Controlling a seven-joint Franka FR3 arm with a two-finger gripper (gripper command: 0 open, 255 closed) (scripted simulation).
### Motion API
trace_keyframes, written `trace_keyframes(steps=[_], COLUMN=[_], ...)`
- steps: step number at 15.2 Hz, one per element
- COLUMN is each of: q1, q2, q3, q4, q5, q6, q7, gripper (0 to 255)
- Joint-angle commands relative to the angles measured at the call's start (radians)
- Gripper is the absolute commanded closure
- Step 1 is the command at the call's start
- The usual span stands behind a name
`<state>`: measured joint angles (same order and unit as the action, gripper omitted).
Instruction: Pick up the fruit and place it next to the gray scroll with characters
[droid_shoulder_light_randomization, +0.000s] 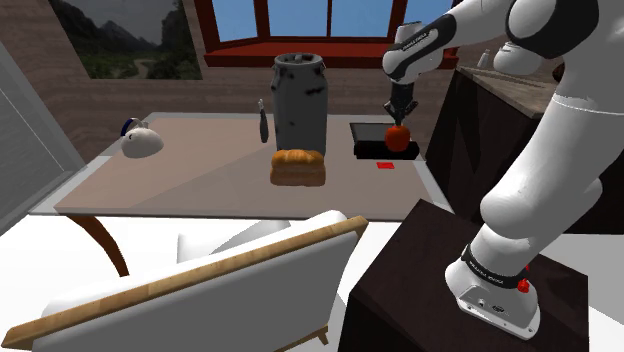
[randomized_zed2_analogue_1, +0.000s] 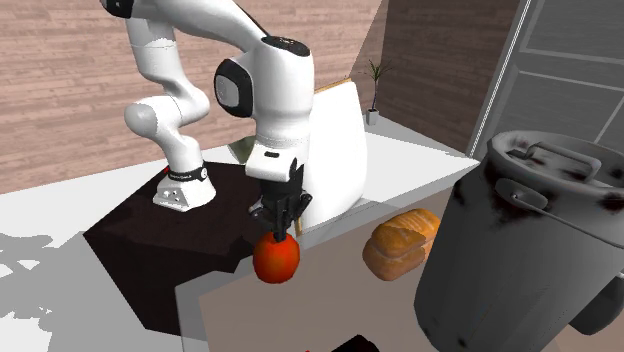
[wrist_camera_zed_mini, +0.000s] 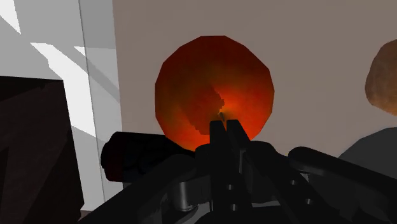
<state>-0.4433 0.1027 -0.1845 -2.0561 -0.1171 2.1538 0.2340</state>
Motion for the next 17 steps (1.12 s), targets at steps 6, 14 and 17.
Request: trace_keyframes(steps=[6, 14, 17], q1=[-0.094, -0.161, -0.162], q2=[0.082, 0.172, 0.191], q3=[-0.064, -0.092, -0.09], q4=[0.105, 0.181, 0.164], q5=[0.034, 0.07, 0.074], q6=[-0.006, 0.014, 0.049], q7=[-0.177, -0.283, -0.283], gripper=[255, 255, 255])
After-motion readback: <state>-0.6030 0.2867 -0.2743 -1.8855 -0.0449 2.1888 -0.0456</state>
